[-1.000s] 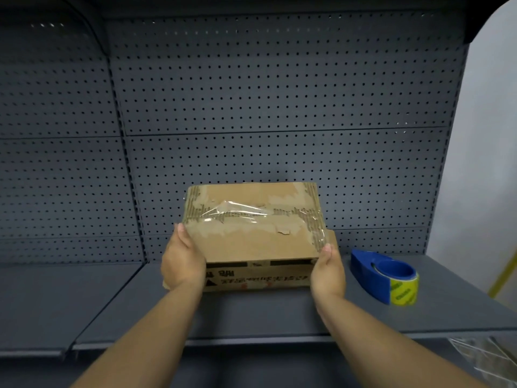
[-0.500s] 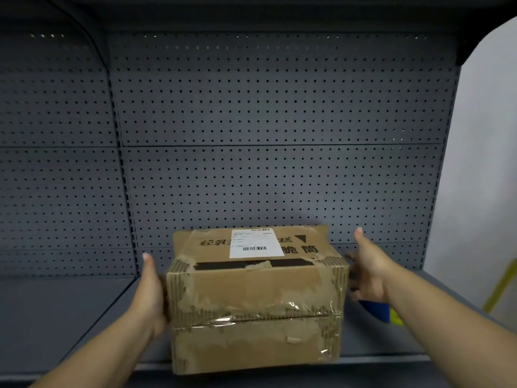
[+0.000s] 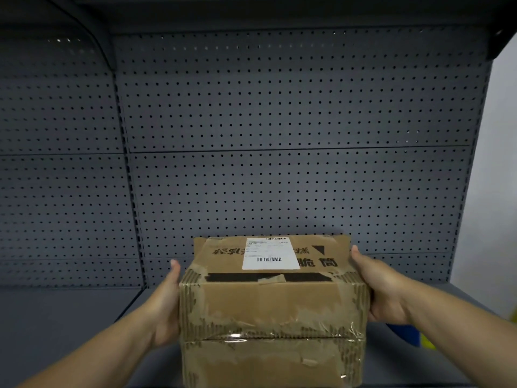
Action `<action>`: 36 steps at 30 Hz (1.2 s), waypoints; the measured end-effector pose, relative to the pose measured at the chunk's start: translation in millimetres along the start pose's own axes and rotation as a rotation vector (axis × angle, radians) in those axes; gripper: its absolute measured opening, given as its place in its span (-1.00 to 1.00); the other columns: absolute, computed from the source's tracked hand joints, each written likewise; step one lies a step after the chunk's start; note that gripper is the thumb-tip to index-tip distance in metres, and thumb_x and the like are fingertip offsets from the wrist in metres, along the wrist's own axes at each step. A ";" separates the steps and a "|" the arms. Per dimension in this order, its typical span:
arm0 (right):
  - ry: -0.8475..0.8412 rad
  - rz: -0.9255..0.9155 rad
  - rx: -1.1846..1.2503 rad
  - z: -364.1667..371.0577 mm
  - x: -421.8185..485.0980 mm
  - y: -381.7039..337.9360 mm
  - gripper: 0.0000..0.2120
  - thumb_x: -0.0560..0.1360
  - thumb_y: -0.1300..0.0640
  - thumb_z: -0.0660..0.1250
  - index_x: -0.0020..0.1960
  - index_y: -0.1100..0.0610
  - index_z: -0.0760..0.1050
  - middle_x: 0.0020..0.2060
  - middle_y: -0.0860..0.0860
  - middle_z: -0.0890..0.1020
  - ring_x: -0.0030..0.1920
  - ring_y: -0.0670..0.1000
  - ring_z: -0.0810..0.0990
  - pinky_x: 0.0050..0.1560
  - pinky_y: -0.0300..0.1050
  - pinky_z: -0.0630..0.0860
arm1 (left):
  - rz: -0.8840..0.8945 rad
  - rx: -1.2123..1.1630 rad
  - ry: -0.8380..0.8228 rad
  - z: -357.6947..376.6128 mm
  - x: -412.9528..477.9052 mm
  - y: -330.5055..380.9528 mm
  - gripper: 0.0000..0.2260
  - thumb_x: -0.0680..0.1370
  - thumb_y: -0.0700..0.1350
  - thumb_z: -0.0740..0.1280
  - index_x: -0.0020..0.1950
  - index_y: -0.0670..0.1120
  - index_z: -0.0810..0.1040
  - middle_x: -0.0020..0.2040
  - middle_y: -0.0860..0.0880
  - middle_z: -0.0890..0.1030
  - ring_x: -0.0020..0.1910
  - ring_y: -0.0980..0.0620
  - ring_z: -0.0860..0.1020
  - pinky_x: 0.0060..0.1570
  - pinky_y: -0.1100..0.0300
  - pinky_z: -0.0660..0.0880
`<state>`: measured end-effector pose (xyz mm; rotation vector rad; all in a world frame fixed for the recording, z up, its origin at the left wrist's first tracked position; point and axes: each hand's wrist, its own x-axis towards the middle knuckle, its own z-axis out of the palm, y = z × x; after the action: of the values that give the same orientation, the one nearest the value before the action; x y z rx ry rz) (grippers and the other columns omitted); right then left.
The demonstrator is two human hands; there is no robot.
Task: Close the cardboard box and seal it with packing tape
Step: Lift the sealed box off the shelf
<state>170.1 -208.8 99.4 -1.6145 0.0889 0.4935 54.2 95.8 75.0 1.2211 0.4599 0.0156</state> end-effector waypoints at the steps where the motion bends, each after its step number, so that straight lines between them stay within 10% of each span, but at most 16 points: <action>1: -0.029 0.007 -0.010 -1.6 -0.4 -1.2 -0.35 0.50 -0.34 -0.04 -0.03 0.16 0.59 -0.25 0.17 0.70 -0.23 0.14 0.67 -0.21 0.02 0.57 | -0.014 -0.043 0.003 -0.6 1.0 -0.3 -0.17 0.43 0.45 -0.11 0.09 -0.20 0.59 0.06 -0.35 0.61 0.09 -0.32 0.57 0.10 -0.21 0.44; 11: -0.083 0.066 -0.076 -14.2 -2.1 -18.1 -0.12 0.37 -0.50 -0.16 0.10 0.18 0.54 -0.18 0.22 0.69 -0.02 0.23 0.60 0.06 0.17 0.45 | 0.040 -0.289 -0.008 -12.9 10.6 9.6 -0.28 0.47 0.42 -0.04 0.40 -0.05 0.36 0.23 -0.27 0.54 0.20 -0.30 0.48 0.20 -0.27 0.32; 20: 0.023 -0.003 0.014 8.6 22.7 -14.3 -0.37 0.49 -0.33 0.02 -0.07 0.22 0.53 -0.47 0.16 0.64 -0.55 0.09 0.60 -0.50 -0.14 0.56 | -0.004 -0.066 0.106 3.4 21.1 3.6 -0.35 0.52 0.34 0.03 0.09 -0.19 0.58 -0.11 -0.32 0.66 -0.11 -0.26 0.62 -0.11 -0.11 0.50; 29: 0.100 0.070 -0.186 -11.0 28.4 -29.0 -0.01 0.25 -0.57 0.02 0.23 0.25 0.46 0.08 0.24 0.63 -0.01 0.20 0.60 -0.08 0.03 0.53 | -0.042 0.207 0.008 -16.1 20.9 35.6 -0.12 0.34 0.53 -0.15 0.18 -0.13 0.51 0.13 -0.26 0.61 0.19 -0.24 0.53 0.24 -0.13 0.36; 36: -0.001 -0.008 -0.191 6.6 30.0 -44.6 -0.42 0.49 -0.31 0.10 -0.05 0.22 0.52 -0.34 0.17 0.64 -0.26 0.16 0.60 -0.27 -0.01 0.52 | -0.025 0.227 0.048 5.4 24.5 55.5 -0.24 0.48 0.39 0.03 0.16 -0.29 0.52 0.01 -0.30 0.63 -0.01 -0.24 0.61 -0.05 -0.03 0.53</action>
<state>210.8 -190.2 129.9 -1.8009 0.0346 0.5088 91.2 116.9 118.6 1.4399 0.5294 -0.0301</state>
